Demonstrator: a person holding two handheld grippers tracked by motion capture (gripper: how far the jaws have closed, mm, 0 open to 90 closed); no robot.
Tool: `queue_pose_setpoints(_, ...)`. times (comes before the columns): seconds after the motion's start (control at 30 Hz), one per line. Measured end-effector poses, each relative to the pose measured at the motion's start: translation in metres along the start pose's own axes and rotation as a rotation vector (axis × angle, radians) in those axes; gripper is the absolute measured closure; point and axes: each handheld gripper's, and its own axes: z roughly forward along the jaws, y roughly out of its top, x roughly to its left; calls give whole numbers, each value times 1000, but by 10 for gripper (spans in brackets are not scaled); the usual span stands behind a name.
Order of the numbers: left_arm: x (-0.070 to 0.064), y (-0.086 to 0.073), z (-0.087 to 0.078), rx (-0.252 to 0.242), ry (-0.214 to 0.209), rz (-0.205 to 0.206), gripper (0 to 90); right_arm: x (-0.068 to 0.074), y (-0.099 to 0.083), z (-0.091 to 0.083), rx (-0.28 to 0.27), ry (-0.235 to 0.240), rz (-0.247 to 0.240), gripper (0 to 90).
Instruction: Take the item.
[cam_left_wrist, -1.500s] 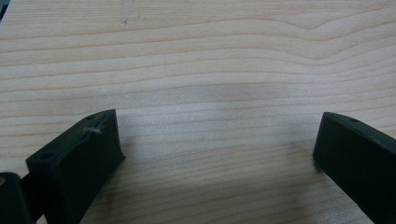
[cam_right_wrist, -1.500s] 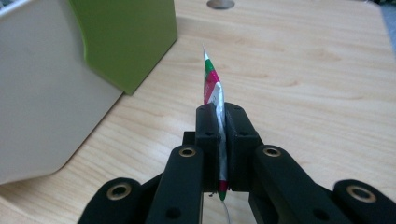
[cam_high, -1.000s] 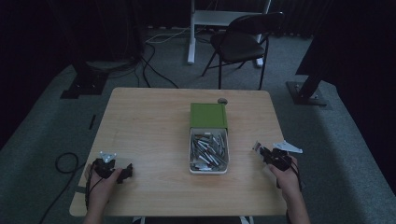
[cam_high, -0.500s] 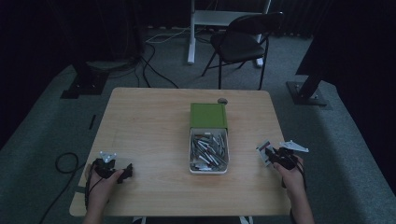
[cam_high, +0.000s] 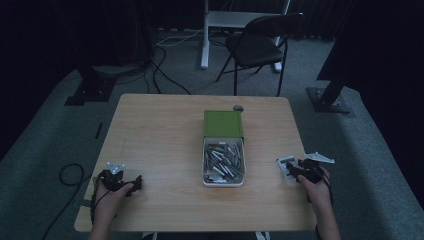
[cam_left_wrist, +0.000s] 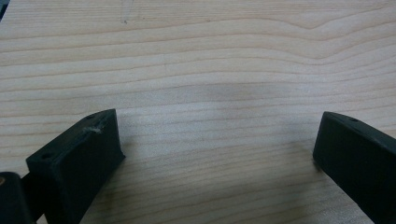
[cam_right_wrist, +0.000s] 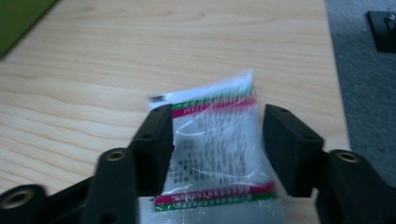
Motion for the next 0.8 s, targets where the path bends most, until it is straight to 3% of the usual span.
queue_pose_setpoints(0.17,0,0,0,0,0,0,16,-8,-2,-2,13,-17,14,359)
queue_pose_setpoints(0.37,0,0,0,0,0,0,16,-6,-6,-10,11,15,-2,284)
queue_pose_setpoints(0.53,0,0,0,0,0,0,16,4,-4,-18,-2,45,-35,229)
queue_pose_setpoints(0.7,0,0,0,0,0,0,16,14,-2,-22,-12,62,-75,229)
queue_pose_setpoints(0.8,0,0,0,1,0,1,16,26,-1,-22,-18,101,-105,228)
